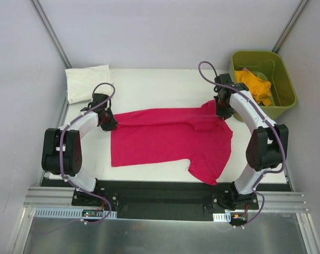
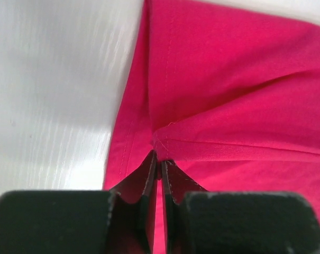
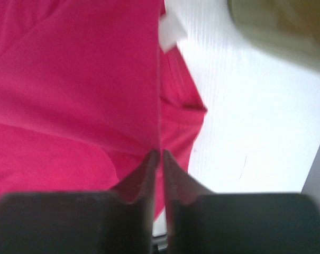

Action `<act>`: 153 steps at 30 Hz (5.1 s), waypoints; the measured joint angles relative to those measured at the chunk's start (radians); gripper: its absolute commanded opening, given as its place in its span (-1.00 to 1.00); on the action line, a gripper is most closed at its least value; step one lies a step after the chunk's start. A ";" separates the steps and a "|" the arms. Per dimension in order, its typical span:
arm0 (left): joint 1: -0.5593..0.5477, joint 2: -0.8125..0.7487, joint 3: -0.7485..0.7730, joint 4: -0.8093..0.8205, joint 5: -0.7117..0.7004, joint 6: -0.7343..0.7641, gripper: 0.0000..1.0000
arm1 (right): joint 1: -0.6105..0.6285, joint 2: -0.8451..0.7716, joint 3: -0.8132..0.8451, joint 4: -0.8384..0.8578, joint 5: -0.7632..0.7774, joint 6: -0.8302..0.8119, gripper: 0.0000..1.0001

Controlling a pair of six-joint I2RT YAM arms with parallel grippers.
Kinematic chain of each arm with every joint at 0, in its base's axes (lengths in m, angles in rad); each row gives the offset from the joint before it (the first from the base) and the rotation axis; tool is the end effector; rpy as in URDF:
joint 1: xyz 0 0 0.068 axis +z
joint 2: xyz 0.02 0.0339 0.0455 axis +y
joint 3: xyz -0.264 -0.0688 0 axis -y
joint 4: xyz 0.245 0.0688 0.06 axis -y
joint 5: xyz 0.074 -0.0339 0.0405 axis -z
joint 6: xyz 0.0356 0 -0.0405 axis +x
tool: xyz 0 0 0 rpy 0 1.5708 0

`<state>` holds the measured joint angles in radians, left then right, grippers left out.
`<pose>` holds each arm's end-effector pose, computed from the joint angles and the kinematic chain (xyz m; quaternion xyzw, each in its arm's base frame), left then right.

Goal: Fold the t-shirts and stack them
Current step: Fold the flattened tshirt in 1/3 of the way, then grap the side of the flattened tshirt closest away from the robot with both arms

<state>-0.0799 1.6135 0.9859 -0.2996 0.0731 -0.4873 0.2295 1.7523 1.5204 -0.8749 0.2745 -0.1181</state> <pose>0.3293 -0.0290 0.1944 -0.1805 0.9308 -0.1217 0.2937 0.3609 0.0744 0.2784 -0.1357 0.9550 -0.1203 0.2348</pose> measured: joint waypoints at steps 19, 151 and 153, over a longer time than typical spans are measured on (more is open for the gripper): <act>-0.076 -0.249 -0.020 -0.035 0.041 -0.057 0.99 | 0.033 -0.195 -0.172 0.087 -0.260 0.063 0.93; 0.030 -0.497 -0.463 -0.259 -0.231 -0.388 -0.42 | 0.146 -0.689 -0.734 0.361 -0.093 0.350 0.93; 0.030 -0.493 -0.463 -0.252 -0.237 -0.391 -0.76 | 0.146 -0.685 -0.734 0.354 -0.101 0.350 0.93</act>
<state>-0.0502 1.1206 0.5224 -0.5514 -0.1638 -0.8787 0.3756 1.0672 0.7860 -0.5213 0.1738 0.2321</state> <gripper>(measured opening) 0.308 0.966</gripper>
